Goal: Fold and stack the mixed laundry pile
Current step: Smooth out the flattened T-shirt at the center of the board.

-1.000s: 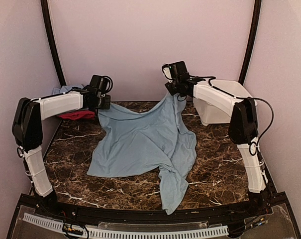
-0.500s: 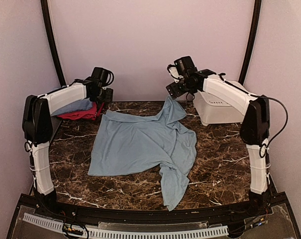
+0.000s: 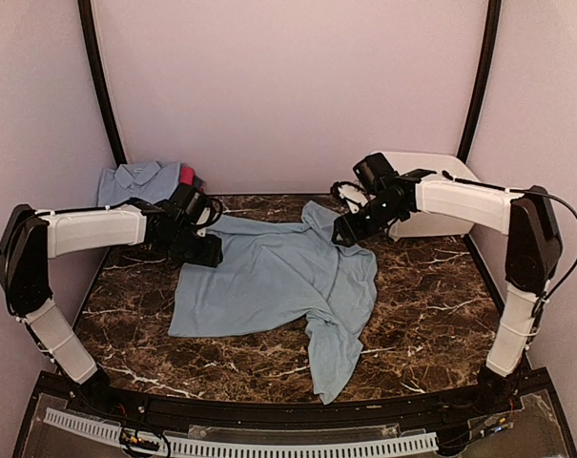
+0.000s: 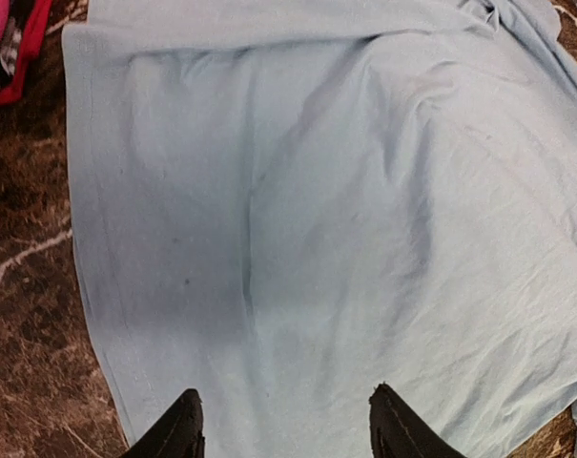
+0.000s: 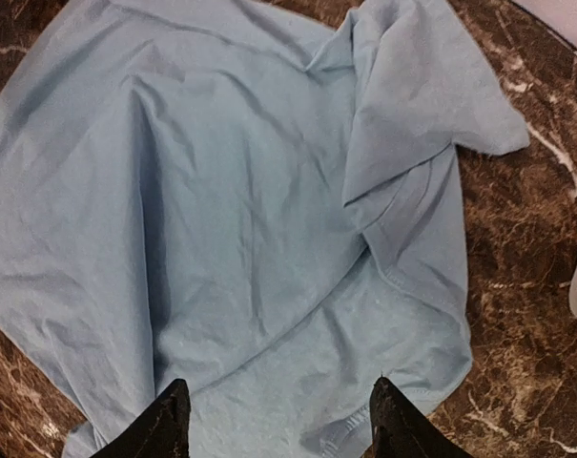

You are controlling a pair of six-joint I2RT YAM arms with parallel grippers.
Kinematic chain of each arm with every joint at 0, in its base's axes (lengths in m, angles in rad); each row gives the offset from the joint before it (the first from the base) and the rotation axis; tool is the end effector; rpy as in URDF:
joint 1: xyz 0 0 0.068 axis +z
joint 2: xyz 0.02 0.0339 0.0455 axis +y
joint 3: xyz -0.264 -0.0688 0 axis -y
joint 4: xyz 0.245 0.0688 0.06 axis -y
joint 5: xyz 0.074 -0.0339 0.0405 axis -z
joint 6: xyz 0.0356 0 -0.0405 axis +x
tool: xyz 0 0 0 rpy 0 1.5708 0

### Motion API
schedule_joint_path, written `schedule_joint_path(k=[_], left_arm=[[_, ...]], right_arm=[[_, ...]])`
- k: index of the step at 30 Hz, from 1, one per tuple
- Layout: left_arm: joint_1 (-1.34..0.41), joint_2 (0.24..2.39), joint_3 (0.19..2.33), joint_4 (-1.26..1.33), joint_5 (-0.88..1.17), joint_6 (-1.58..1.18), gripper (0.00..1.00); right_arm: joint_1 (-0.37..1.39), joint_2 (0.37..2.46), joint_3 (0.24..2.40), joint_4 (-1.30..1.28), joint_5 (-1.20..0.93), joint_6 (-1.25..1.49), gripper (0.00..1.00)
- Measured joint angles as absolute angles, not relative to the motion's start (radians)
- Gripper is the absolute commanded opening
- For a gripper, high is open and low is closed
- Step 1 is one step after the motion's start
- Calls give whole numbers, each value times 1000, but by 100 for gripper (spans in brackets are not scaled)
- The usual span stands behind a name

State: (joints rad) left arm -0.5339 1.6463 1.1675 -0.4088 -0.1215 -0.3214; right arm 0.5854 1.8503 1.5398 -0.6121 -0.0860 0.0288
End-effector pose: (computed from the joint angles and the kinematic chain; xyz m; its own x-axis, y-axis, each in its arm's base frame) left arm 0.3070 -0.1764 0.2323 -0.7722 0.0922 -0.6286 0.2059 0.9723 -0.1102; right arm 0.3405 0.2294 0.2623 -0.6813 -0.4172 -0.6015 -0.5743 0.8141 0.0858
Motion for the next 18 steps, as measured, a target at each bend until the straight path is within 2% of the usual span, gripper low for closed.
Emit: schedule_joint_path(k=[5,10,18], left_arm=[[-561,1633,1066,-416,-67,-380,53],[-588,1567,975,-426,-57,-446,52],[-583,1335,821,-492,-95,-585,56]], right_arm=[[607,1833,1376,-590,-145,88,51],[641,1772,1234,-562,-135,170,51],[619,1565,1027,-521,-119,326,51]])
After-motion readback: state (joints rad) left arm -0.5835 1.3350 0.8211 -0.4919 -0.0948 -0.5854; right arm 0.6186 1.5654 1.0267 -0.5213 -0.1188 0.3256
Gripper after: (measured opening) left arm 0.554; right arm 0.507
